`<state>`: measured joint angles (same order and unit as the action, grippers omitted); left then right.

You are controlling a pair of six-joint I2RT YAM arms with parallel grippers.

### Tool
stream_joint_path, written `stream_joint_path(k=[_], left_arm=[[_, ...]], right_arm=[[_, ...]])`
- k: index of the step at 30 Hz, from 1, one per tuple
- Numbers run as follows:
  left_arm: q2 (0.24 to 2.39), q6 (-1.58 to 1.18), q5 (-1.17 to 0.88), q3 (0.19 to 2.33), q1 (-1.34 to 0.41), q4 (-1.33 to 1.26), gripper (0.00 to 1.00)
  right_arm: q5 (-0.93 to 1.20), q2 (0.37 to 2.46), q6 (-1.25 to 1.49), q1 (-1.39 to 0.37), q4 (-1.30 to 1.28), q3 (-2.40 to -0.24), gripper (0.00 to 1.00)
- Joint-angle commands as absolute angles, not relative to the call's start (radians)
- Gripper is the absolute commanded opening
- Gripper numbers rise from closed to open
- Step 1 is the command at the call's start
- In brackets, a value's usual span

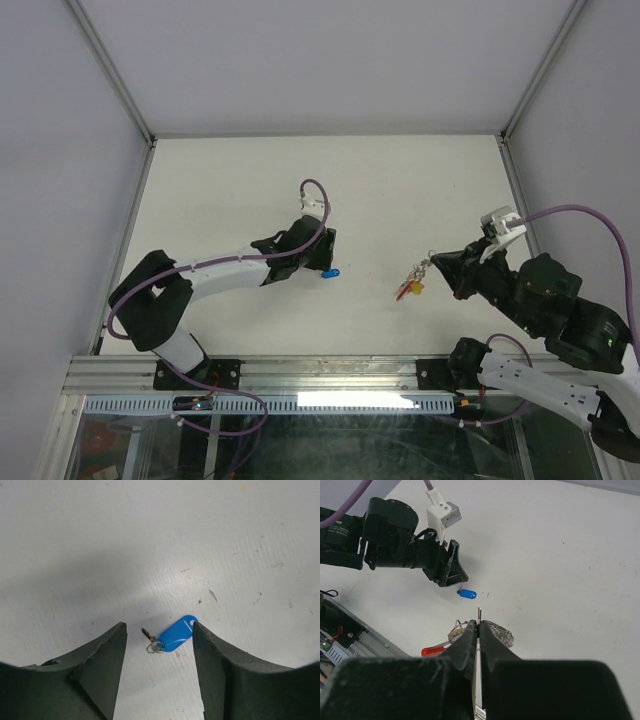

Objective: Put the keys on the keyring

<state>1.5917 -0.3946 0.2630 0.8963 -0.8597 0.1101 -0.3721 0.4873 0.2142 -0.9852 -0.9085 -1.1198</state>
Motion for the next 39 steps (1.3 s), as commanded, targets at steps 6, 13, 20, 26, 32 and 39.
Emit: stream_joint_path(k=[6, 13, 20, 26, 32, 39], left_arm=[[1.525, -0.492, 0.257, 0.9, -0.91, 0.159, 0.59], [1.442, -0.242, -0.065, 0.825, -0.797, 0.077, 0.69], [1.513, -0.132, -0.321, 0.797, -0.691, 0.018, 0.69], [1.604, -0.088, -0.358, 0.821, -0.663, 0.034, 0.64], [1.662, -0.074, -0.372, 0.826, -0.658, 0.02, 0.58], [1.685, -0.064, -0.398, 0.824, -0.653, 0.0, 0.49]], right_arm=[[-0.355, 0.502, 0.232, -0.985, -0.812, -1.114, 0.0], [-0.339, 0.507, 0.235, -0.985, -0.809, -1.112, 0.0], [-0.315, 0.523, 0.242, -0.986, -0.806, -1.118, 0.0], [-0.314, 0.525, 0.244, -0.984, -0.813, -1.119, 0.0], [-0.308, 0.527, 0.245, -0.985, -0.807, -1.12, 0.0], [-0.302, 0.533, 0.244, -0.984, -0.804, -1.12, 0.0]])
